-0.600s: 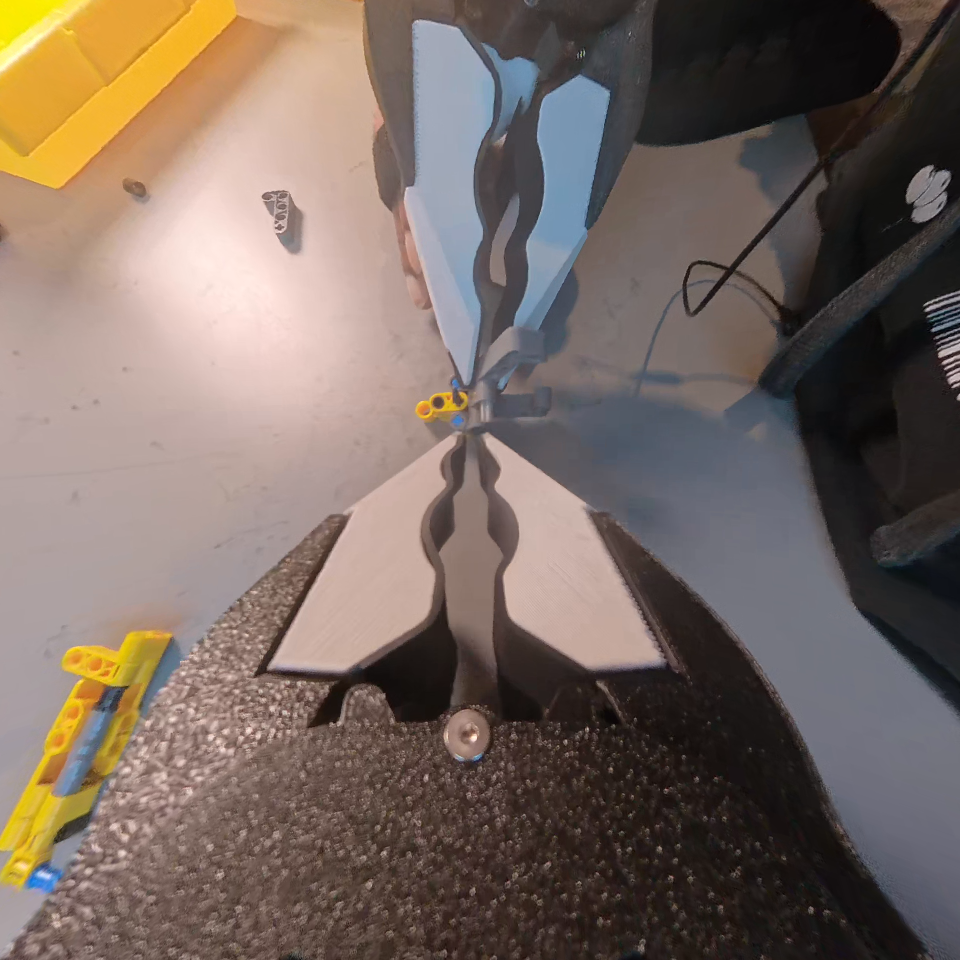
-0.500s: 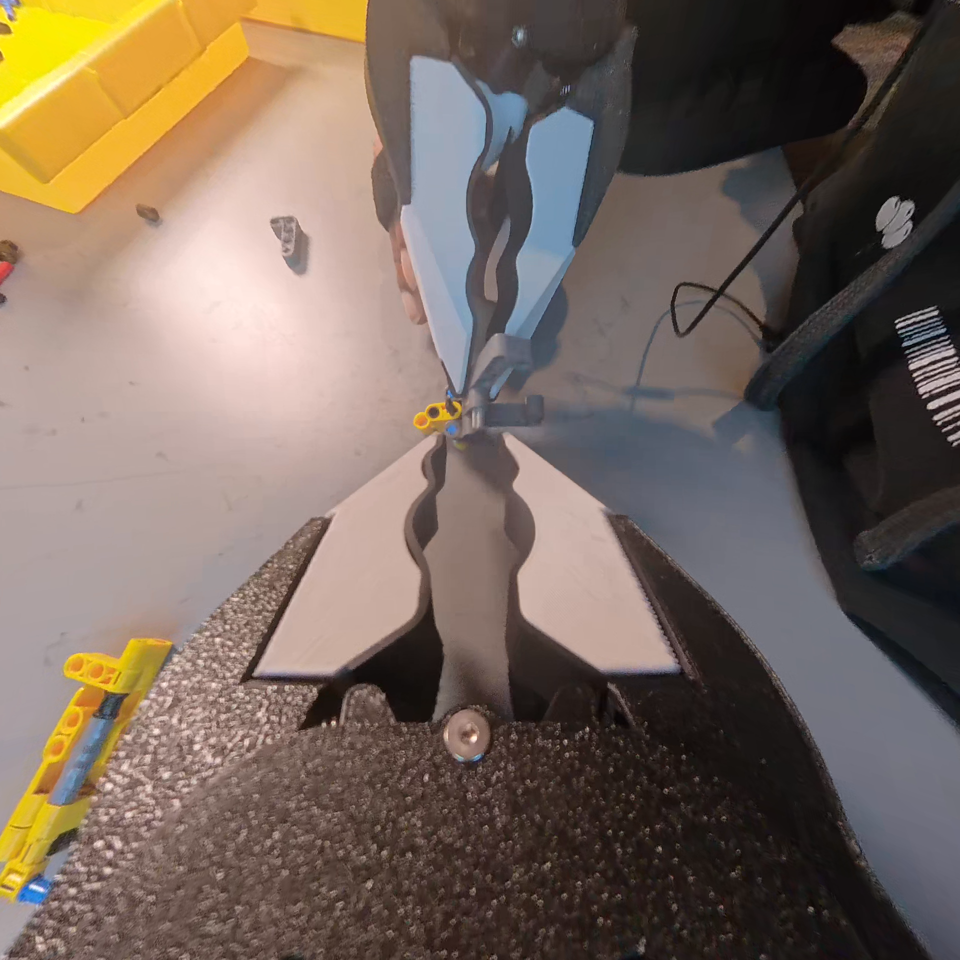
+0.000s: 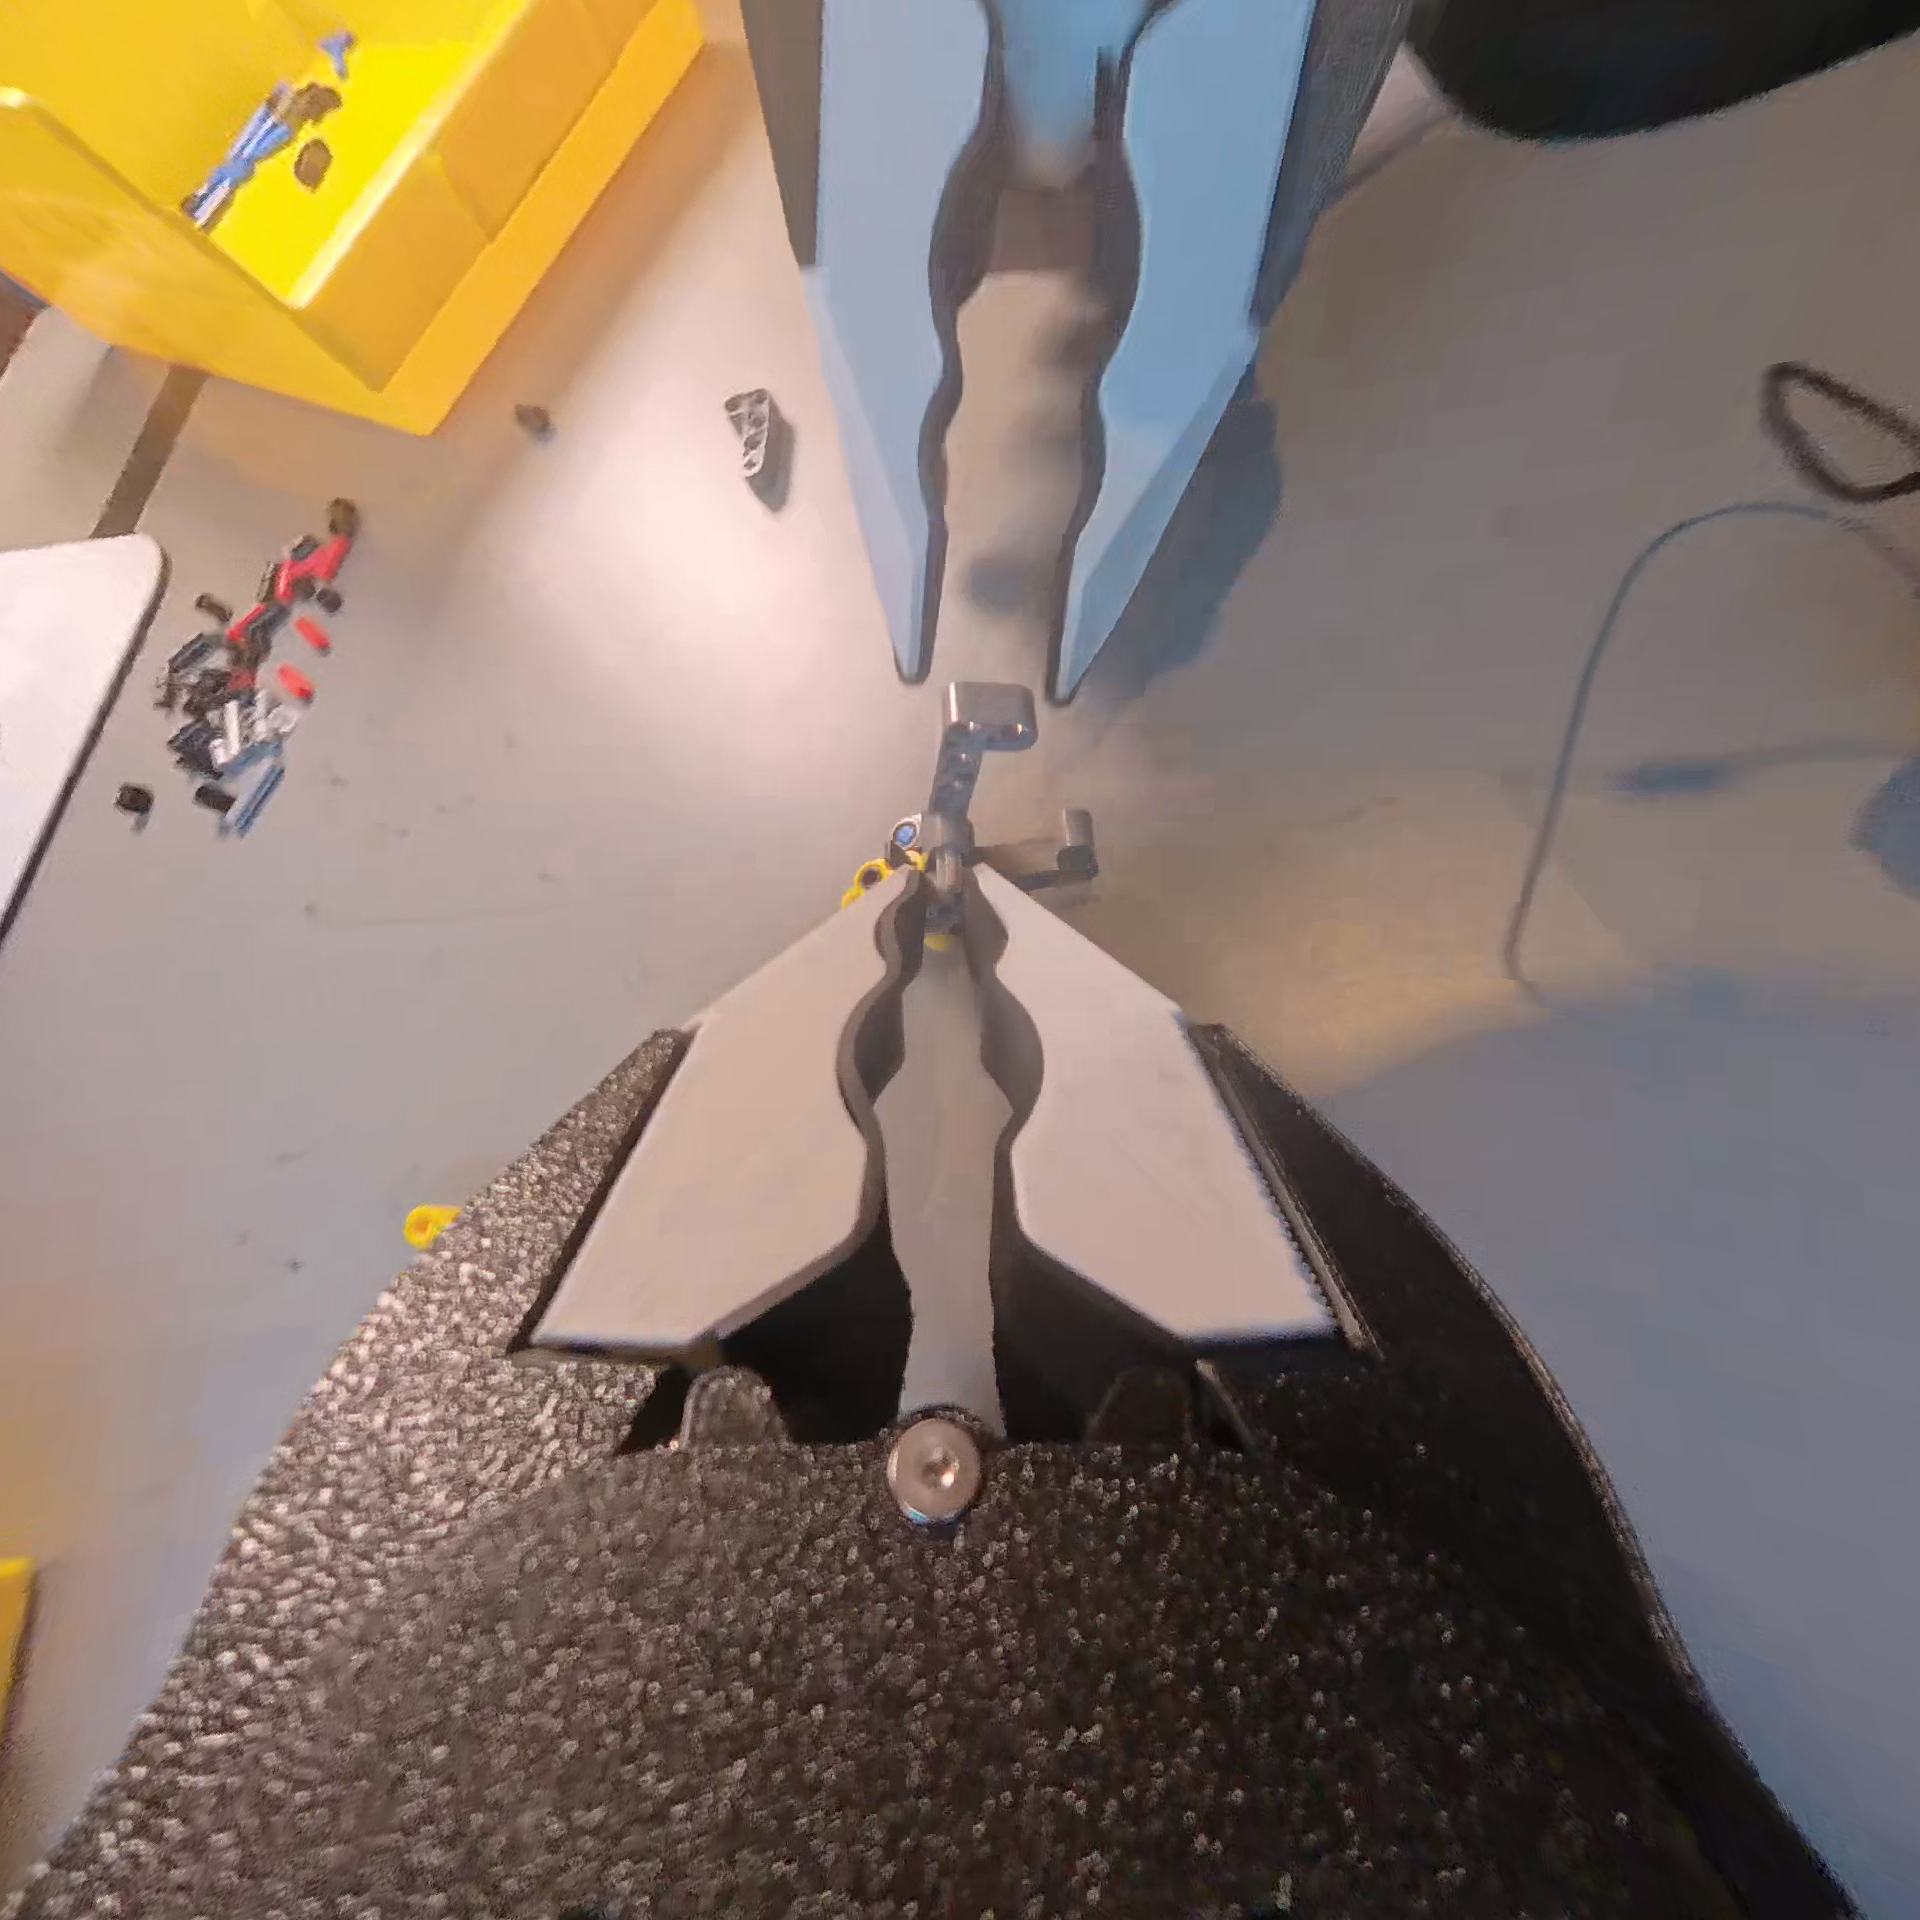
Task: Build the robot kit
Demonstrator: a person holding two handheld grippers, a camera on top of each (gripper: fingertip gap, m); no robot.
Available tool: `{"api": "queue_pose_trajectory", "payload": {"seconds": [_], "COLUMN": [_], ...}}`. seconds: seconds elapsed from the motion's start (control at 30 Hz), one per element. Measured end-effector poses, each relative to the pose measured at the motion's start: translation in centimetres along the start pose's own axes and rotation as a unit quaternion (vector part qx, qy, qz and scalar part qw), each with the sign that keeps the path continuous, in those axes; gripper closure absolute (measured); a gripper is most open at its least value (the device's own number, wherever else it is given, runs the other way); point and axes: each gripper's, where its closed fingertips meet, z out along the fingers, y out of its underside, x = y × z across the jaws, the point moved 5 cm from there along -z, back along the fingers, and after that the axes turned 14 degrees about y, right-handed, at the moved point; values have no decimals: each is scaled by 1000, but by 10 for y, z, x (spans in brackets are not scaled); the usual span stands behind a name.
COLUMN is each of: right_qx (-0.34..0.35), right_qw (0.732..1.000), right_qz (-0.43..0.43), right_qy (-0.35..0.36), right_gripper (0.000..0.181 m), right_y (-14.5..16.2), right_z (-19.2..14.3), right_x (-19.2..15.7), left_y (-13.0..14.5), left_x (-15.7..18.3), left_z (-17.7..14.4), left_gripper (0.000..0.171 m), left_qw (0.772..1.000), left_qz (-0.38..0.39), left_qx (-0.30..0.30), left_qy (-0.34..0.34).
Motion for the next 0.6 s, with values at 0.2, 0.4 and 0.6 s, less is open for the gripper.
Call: {"api": "queue_pose_trajectory", "payload": {"seconds": [0.2,0.4,0.6], "right_qx": [-56,-80,-20], "right_qw": [977,989,994], "right_qz": [202,119,-51], "right_qy": [-22,-40,-98], "right_gripper": [151,170,173], "right_y": [-21,-21,-11], "right_z": [-2,0,-8], "right_x": [8,-3,10], "left_y": [-2,-1,4], "left_x": [1,20,12], "left_z": [9,-2,-2], "left_gripper": [164,155,139], "left_qw": [998,996,991], "left_qz": [2,-3,-35], "left_qx": [-42,-14,16], "left_qy": [-55,88,125]}}
